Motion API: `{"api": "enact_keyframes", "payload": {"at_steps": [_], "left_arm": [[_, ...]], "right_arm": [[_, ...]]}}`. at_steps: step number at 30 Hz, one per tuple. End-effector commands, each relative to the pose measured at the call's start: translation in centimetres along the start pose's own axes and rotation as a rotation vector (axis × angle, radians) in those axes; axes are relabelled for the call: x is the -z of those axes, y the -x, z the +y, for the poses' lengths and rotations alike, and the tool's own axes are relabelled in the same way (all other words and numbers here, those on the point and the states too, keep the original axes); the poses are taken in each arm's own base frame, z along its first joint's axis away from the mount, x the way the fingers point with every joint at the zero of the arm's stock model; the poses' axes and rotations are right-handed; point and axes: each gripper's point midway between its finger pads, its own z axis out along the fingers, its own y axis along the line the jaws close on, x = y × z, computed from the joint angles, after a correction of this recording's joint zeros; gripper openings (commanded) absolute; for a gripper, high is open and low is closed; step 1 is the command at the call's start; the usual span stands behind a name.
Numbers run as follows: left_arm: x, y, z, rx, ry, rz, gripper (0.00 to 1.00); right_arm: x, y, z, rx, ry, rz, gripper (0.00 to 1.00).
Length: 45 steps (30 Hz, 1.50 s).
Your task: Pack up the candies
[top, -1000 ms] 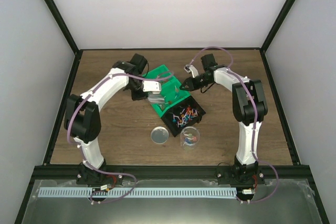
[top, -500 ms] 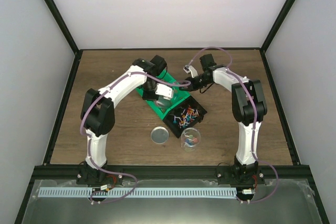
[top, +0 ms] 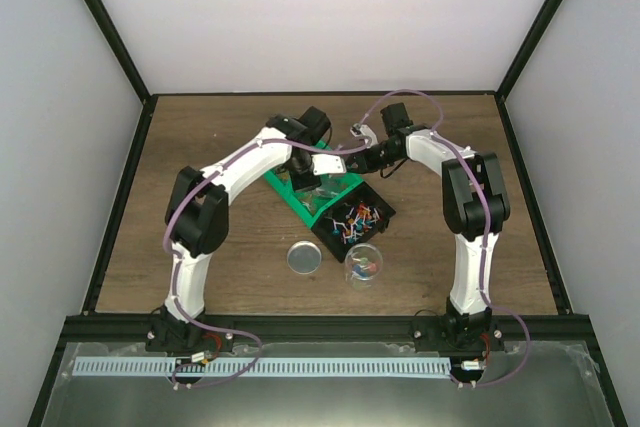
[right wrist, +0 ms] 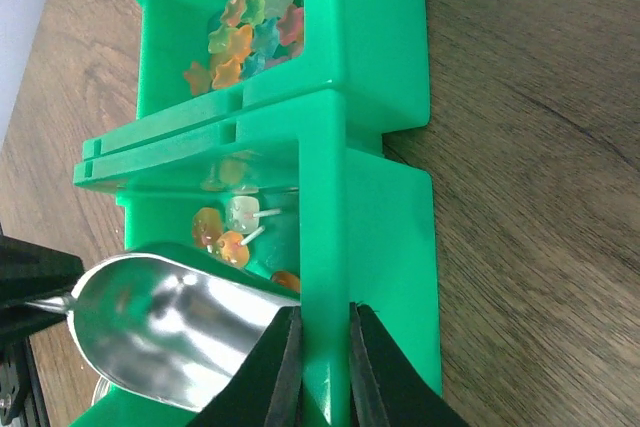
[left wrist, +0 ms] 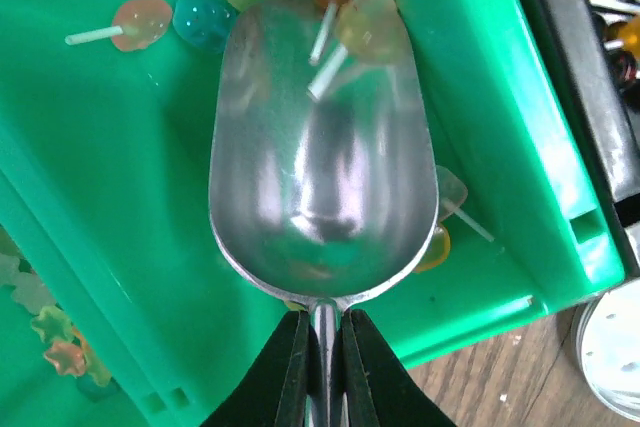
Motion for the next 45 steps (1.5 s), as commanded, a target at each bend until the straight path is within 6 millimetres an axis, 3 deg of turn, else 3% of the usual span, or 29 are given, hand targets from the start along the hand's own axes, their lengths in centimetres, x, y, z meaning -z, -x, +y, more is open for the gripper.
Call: {"api": "enact_keyframes", "payload": {"at_steps": [1, 7, 12, 22, 27, 32, 35, 45], "left_arm": [[-6.4, -1.1, -4.3, 0.144, -0.174, 0.114, 0.04], [-8.5, 1.0, -5.1, 0.347, -0.246, -0.038, 0.04], [-9.2, 2.0, -4.7, 0.473, -0.268, -0.201, 0.04], [-7.1, 3.0, -1.5, 0.516, -0.213, -0.455, 0.04], [-5.1, 2.6, -1.4, 0.432, -0.142, -0.521, 0.04], [-5.4, 1.5, -1.1, 0.457, -0.124, -0.520, 0.04], [-4.2, 1.0, -0.5, 0.461, -0.089, -0.571, 0.04], [-3.1, 0.3, -0.6, 0.403, -0.006, -0.626, 0.04]], "right_arm": [[-0.2, 0.6, -0.1, -0.007, -0.045, -0.018, 0.01], [-0.5, 0.3, 0.3, -0.006, -0.036, -0.013, 0.01], [-0.4, 0.1, 0.3, -0.006, -0.037, -0.011, 0.01], [0.0, 0.8, 0.2, 0.030, -0.064, -0.021, 0.01], [0.2, 1.1, -0.2, 0.042, -0.087, -0.027, 0.01], [0.8, 2.1, -0.9, 0.048, -0.107, -0.044, 0.01], [1.2, 2.6, -1.2, 0.057, -0.113, -0.054, 0.01], [1.4, 2.3, -1.9, 0.050, -0.120, -0.049, 0.01]]}}
